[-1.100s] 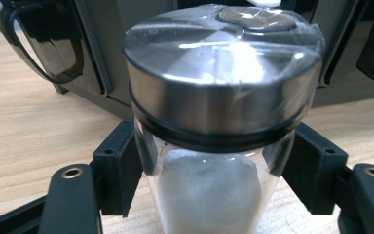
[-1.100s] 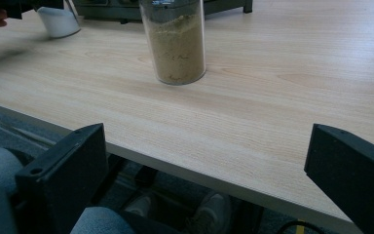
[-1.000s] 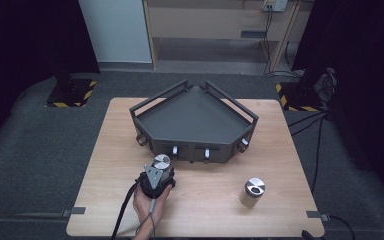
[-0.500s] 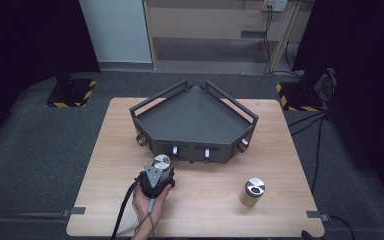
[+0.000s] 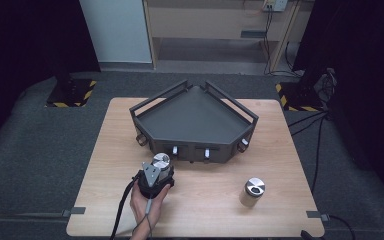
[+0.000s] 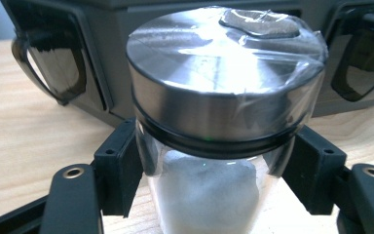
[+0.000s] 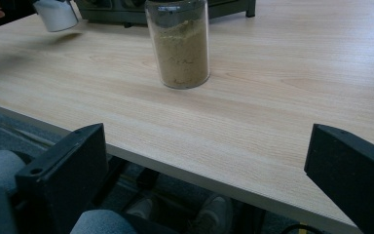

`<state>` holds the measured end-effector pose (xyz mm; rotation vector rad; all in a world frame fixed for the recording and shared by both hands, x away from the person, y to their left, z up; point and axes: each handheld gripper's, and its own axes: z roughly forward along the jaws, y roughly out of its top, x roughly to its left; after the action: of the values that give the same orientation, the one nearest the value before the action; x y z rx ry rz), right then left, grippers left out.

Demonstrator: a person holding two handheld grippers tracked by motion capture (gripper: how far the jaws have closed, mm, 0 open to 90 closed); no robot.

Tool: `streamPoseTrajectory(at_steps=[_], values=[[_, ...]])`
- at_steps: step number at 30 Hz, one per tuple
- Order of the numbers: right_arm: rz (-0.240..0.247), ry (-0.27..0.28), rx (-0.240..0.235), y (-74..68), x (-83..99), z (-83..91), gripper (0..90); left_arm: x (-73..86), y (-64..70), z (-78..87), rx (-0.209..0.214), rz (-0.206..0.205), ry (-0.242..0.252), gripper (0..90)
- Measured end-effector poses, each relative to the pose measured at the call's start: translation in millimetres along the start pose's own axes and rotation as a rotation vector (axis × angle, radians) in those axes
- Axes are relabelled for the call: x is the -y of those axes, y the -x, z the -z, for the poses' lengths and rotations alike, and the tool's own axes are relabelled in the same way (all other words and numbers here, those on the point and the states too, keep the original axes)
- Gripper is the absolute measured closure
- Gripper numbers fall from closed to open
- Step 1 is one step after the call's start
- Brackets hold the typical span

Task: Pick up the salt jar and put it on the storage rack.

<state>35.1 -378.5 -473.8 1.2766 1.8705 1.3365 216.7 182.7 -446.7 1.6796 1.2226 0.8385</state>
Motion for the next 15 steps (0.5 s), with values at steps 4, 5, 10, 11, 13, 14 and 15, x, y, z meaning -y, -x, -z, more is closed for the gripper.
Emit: streamPoseTrajectory(at_steps=[4,5,10,11,13,14,15], values=[[0.005,0.003,-0.003,-1.4,-0.4,-0.2,2.6,-7.1,-0.8,9.0,0.009,0.013,0.008,30.4],[0.006,0.003,-0.003,-1.7,-0.7,0.0,2.6,-10.9,-0.8,13.4,0.013,0.006,0.013,30.4],[0.008,0.007,-0.003,-3.0,-1.2,0.9,2.6,-19.1,-0.5,22.5,0.02,0.0,0.029,30.4],[0.009,0.01,-0.002,-3.5,-1.2,1.0,2.5,-22.1,-0.1,24.7,0.02,-0.005,0.031,30.4],[0.009,0.012,-0.003,-4.3,-1.6,1.4,2.6,-28.3,0.0,28.6,0.024,-0.013,0.039,30.5],[0.012,0.015,-0.004,-4.6,-1.5,1.4,2.6,-31.3,0.5,30.4,0.024,-0.018,0.045,30.4],[0.012,0.015,-0.004,-4.6,-1.5,1.4,2.6,-34.7,0.5,32.0,0.027,-0.018,0.049,30.4]])
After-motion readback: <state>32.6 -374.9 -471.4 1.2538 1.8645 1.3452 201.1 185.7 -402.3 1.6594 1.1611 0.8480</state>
